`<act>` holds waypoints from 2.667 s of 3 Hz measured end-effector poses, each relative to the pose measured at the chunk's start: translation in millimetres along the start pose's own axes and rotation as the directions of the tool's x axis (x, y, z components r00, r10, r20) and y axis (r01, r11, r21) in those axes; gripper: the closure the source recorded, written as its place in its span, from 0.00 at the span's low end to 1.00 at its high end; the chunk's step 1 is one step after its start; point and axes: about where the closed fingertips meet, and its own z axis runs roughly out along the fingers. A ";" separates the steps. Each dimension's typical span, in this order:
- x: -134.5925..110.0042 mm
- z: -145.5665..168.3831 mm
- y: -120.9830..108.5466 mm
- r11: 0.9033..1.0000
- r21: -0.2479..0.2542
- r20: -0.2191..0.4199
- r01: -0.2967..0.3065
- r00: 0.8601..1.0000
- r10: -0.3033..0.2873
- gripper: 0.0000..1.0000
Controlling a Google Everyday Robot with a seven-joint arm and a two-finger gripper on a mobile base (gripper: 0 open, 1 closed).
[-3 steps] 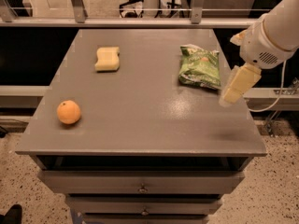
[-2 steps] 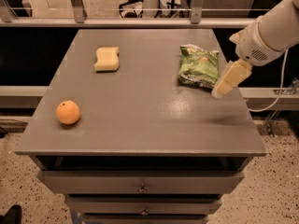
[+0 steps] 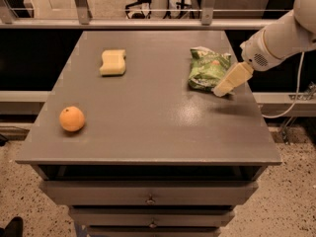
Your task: Pick green jalapeno chip bag
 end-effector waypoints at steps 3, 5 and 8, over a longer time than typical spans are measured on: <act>-14.5 36.6 3.6 0.991 -0.040 0.083 -0.130 0.988 0.133 0.49; -31.4 8.9 1.2 0.994 -0.017 0.153 -0.104 0.983 0.105 1.00; -96.0 -97.3 -4.0 0.999 -0.040 0.499 -0.023 0.866 0.040 1.00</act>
Offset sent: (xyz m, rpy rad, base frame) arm 0.0252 0.0274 -0.0257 0.1753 0.0364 -0.0884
